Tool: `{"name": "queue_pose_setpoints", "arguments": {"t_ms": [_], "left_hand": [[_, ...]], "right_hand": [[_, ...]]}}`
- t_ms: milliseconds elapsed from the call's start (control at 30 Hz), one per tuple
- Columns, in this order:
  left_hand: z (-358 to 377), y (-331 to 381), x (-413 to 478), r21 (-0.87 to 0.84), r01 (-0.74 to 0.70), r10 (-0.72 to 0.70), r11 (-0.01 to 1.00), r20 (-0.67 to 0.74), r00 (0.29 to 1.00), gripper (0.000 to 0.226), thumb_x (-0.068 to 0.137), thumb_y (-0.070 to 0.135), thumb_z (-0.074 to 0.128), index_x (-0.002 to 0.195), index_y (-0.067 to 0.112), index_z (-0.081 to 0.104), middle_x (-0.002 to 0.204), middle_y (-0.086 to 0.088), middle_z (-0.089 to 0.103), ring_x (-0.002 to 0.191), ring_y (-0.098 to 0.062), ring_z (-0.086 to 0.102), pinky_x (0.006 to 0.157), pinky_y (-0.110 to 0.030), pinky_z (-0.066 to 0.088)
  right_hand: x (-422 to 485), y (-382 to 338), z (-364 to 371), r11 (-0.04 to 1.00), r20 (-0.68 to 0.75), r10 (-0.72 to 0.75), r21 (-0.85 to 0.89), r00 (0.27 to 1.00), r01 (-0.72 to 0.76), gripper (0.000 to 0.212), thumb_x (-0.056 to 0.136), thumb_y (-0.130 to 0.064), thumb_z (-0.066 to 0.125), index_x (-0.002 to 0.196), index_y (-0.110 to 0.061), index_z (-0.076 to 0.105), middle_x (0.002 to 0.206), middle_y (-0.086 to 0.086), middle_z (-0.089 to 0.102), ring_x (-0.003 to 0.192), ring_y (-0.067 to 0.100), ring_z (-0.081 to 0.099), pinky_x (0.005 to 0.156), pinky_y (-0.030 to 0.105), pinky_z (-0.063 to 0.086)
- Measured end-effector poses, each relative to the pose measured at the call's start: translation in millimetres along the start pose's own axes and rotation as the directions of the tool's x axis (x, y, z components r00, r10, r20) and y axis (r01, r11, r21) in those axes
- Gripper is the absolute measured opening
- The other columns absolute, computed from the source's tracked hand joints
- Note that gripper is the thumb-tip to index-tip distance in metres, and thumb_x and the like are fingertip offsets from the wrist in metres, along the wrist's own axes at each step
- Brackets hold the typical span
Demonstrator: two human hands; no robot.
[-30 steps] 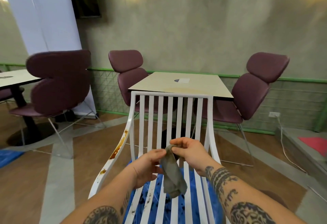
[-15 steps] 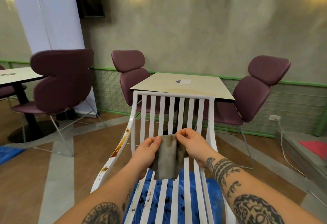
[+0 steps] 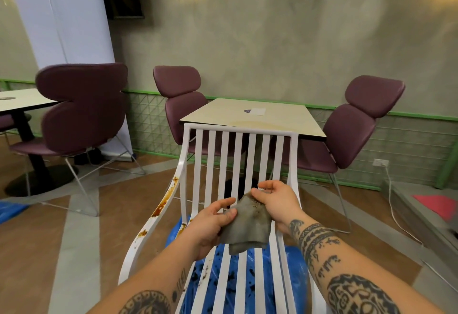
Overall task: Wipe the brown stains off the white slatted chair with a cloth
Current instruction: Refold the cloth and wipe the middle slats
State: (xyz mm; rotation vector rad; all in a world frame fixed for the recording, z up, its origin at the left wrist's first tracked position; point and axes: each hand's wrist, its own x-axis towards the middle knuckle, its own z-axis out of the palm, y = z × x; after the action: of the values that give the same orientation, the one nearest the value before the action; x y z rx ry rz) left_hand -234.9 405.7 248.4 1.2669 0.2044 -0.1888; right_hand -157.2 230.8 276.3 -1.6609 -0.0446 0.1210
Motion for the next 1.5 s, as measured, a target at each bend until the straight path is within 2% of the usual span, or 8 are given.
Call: {"name": "queue_pose_setpoints", "arguments": {"t_ms": [200,467,600,733,867,1067,1333,1500], "left_hand": [[-9.1,-3.3,-1.0,-0.058,-0.005,0.012,0.998,0.114,0.993,0.044,0.087,0.001,0.072,0.126,0.021,0.069,0.128,-0.017,0.065,0.114,-0.039,0.066,0.094,-0.055,0.056],[-17.6,-5.5,-1.4,0.532,-0.057,0.024,0.845,0.069,0.997,0.027,0.085,0.011,0.077,0.111,0.016,0.072,0.106,-0.01,0.074,0.097,-0.024,0.072,0.079,-0.032,0.062],[-28.8,-15.1,5.1,0.631,-0.005,0.003,0.775,0.004,1.0,0.013,0.09,0.03,0.071,0.1,0.021,0.072,0.097,-0.007,0.075,0.094,-0.024,0.072,0.085,-0.037,0.061],[-43.1,-41.2,11.3,0.448,0.092,-0.07,0.889,-0.066,0.995,0.019,0.096,0.027,0.065,0.111,0.016,0.069,0.101,-0.008,0.077,0.096,-0.025,0.073,0.085,-0.035,0.061],[-43.9,-76.4,24.0,0.336,0.163,-0.084,0.928,-0.236,0.968,0.022,0.096,0.027,0.065,0.107,0.008,0.067,0.097,-0.017,0.076,0.09,-0.033,0.073,0.08,-0.045,0.061],[-35.5,-113.8,61.2,0.181,0.201,-0.101,0.963,-0.45,0.887,0.024,0.089,0.021,0.073,0.103,0.007,0.059,0.093,-0.02,0.071,0.075,-0.03,0.07,0.049,-0.029,0.055],[-45.5,-142.5,134.0,-0.042,0.334,-0.321,0.941,-0.411,0.853,0.023,0.097,0.025,0.066,0.116,0.014,0.059,0.106,-0.013,0.071,0.094,-0.029,0.069,0.074,-0.041,0.061],[-44.7,-147.6,175.3,-0.177,0.382,-0.421,0.907,-0.367,0.829,0.044,0.101,0.049,0.05,0.115,0.011,0.069,0.107,-0.011,0.074,0.1,-0.03,0.07,0.084,-0.044,0.061]], "right_hand": [[-8.8,4.0,0.8,0.932,0.084,0.312,0.17,0.947,-0.322,0.023,0.092,-0.008,0.07,0.114,-0.01,0.062,0.11,0.018,0.069,0.096,0.033,0.07,0.079,0.045,0.062],[-5.6,26.2,7.8,0.819,0.126,0.529,0.181,0.839,-0.544,0.013,0.092,0.002,0.065,0.104,-0.001,0.068,0.11,0.019,0.071,0.095,0.031,0.072,0.075,0.041,0.063],[-6.5,44.9,9.8,0.843,0.168,0.502,0.124,0.848,-0.523,0.043,0.088,-0.03,0.077,0.117,-0.002,0.065,0.108,0.015,0.074,0.086,0.025,0.069,0.076,0.035,0.063],[-20.3,75.8,9.3,0.901,0.308,0.429,-0.076,0.849,-0.427,0.063,0.08,-0.072,0.065,0.12,-0.024,0.069,0.124,-0.003,0.064,0.119,0.023,0.054,0.09,0.04,0.055],[-30.3,116.2,24.5,0.934,0.379,0.34,-0.028,0.861,-0.356,0.05,0.086,-0.052,0.072,0.127,-0.026,0.058,0.131,-0.01,0.059,0.124,0.012,0.051,0.101,0.042,0.048],[-14.0,166.7,64.7,0.984,0.098,0.166,-0.081,0.981,-0.158,0.022,0.092,-0.03,0.071,0.11,-0.024,0.059,0.109,0.0,0.069,0.097,0.012,0.068,0.086,0.032,0.059],[50.8,207.9,64.9,0.942,-0.151,0.302,0.197,0.941,-0.27,0.015,0.097,-0.015,0.064,0.108,-0.026,0.067,0.108,0.003,0.073,0.098,0.02,0.071,0.089,0.041,0.06],[72.6,214.3,62.6,0.98,-0.071,0.129,-0.143,0.989,-0.138,0.022,0.095,-0.014,0.067,0.098,-0.036,0.066,0.1,-0.013,0.069,0.096,0.007,0.066,0.079,0.018,0.054]]}}
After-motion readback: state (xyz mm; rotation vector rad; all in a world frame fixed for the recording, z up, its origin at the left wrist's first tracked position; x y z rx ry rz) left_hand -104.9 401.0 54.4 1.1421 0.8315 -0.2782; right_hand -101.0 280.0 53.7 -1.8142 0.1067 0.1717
